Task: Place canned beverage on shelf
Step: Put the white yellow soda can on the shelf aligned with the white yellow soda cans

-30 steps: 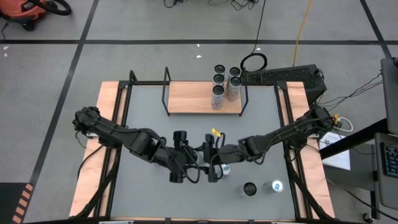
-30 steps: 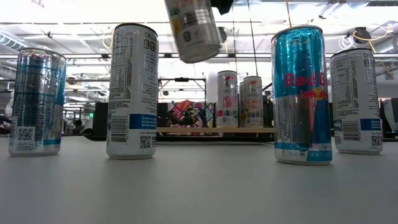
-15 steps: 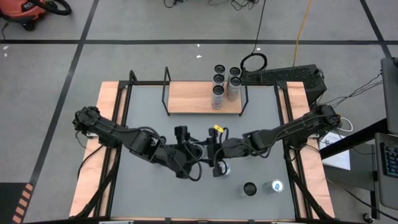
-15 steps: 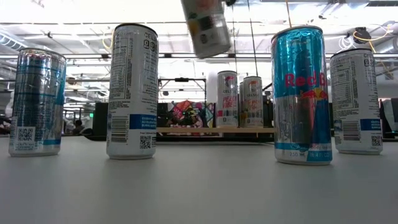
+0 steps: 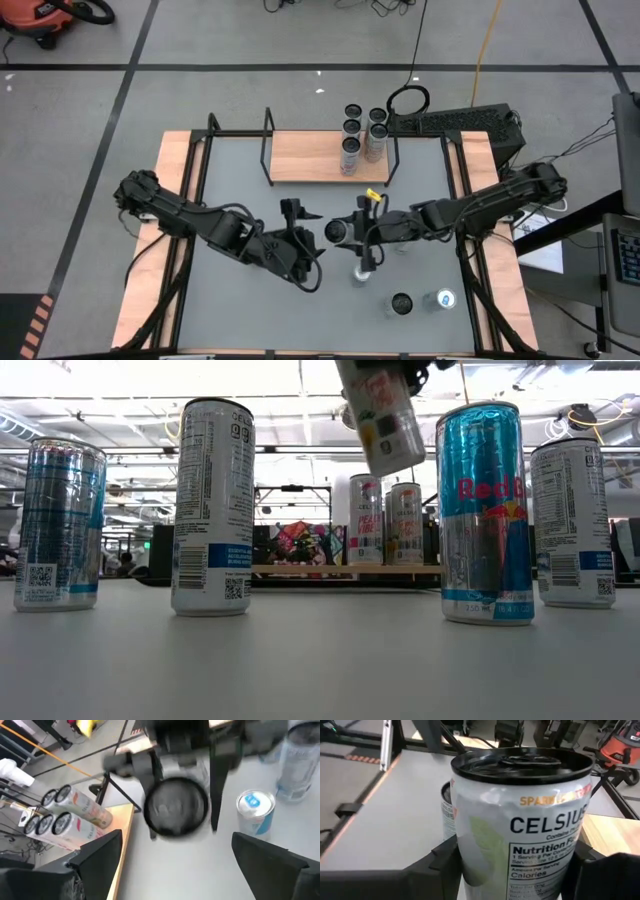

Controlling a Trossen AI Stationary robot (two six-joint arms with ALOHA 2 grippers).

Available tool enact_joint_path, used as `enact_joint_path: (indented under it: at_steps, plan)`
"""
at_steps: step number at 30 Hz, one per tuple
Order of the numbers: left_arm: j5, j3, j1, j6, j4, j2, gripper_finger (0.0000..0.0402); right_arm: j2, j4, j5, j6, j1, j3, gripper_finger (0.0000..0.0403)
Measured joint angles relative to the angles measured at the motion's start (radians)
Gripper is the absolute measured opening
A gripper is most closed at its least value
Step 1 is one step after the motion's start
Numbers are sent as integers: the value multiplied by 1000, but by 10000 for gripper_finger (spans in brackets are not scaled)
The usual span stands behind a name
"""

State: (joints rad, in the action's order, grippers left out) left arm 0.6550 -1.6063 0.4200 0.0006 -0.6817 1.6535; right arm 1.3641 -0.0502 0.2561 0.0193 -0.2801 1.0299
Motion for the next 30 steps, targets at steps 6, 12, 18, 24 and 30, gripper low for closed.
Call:
enact_joint_path:
  at_steps: [6, 12, 18, 24, 30]
  plan:
    - [-3, 132, -16, -1, 203, 1, 368, -102, 49, 6, 17, -4, -69, 193]
    - [-12, 253, -21, -46, 405, 1, 368, -179, 342, 9, 51, 0, -264, 194]
    - [-90, 384, -46, -48, 749, 7, 368, -178, 584, 13, 71, 0, -356, 194]
    - [-86, 452, -92, -114, 885, 8, 368, -175, 642, 39, 70, 0, -356, 194]
    - [-130, 454, -120, -123, 927, 27, 368, -175, 668, 87, 51, 0, -356, 194]
